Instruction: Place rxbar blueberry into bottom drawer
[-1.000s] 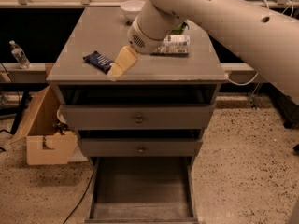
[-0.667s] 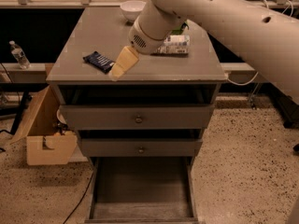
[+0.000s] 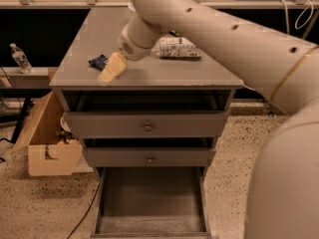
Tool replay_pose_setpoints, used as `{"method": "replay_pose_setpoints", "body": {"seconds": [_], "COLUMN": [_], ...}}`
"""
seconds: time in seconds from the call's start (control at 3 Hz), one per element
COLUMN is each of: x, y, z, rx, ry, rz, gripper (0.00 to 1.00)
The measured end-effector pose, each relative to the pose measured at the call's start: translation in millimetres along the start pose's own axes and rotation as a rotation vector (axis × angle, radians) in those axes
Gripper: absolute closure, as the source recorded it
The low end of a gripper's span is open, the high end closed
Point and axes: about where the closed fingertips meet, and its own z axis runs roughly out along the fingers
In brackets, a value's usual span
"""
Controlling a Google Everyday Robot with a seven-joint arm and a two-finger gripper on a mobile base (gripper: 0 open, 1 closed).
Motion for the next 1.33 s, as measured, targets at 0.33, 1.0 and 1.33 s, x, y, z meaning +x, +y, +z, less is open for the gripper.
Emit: {"method": "replay_pose_setpoints", "body": {"seconds": [0.33, 1.0, 1.33], "x": [-17, -38, -41], "y": [-8, -21, -22], "z": [28, 70, 83], "rx": [0.028, 0.067, 0.072], "ry": [-0.015, -0.006, 0.005], "rz": [0.077, 0.182, 0.215], "gripper": [0.0, 0.0, 0.17]}}
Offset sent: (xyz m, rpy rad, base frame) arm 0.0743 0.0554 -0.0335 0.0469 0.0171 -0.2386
